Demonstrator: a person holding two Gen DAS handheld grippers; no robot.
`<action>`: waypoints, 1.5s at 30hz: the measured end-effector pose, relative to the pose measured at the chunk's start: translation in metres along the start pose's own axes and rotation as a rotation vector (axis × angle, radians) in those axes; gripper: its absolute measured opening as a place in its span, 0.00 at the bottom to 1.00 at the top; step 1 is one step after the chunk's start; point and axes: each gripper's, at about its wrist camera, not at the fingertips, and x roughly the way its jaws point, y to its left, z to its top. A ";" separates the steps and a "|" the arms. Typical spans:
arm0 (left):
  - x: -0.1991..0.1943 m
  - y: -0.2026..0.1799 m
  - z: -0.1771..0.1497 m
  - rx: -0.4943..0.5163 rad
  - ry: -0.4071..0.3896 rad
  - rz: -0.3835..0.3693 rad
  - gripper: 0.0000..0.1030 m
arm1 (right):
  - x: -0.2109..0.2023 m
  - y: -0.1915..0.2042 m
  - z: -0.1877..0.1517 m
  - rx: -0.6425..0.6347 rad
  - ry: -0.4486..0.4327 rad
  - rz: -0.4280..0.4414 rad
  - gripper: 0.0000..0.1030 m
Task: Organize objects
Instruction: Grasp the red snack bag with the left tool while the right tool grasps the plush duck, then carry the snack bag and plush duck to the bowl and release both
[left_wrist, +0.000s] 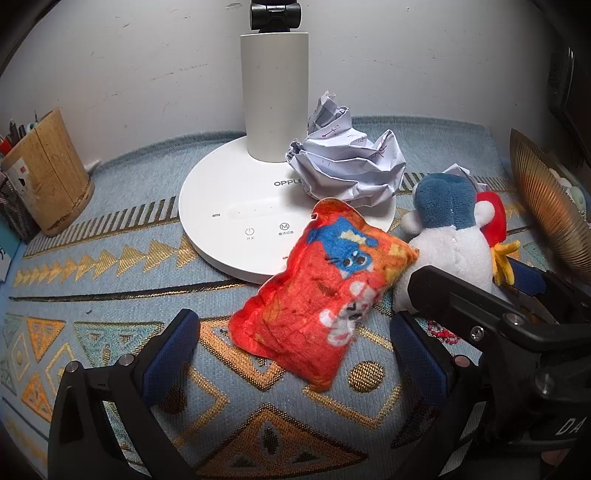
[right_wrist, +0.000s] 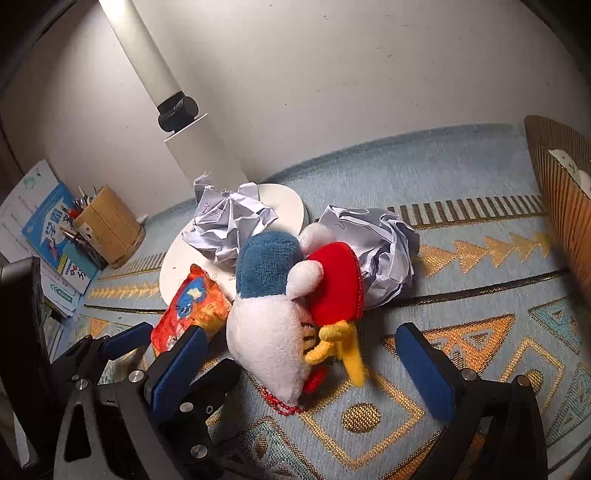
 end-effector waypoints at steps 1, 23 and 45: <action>0.001 -0.001 0.001 -0.001 0.000 0.001 1.00 | 0.000 0.000 0.000 0.002 -0.002 -0.002 0.97; -0.050 0.049 -0.012 -0.184 -0.224 0.082 0.37 | -0.043 0.010 -0.009 -0.064 -0.216 0.137 0.39; -0.047 0.041 -0.013 -0.203 -0.197 0.153 0.37 | -0.035 0.033 -0.011 -0.213 -0.180 0.049 0.39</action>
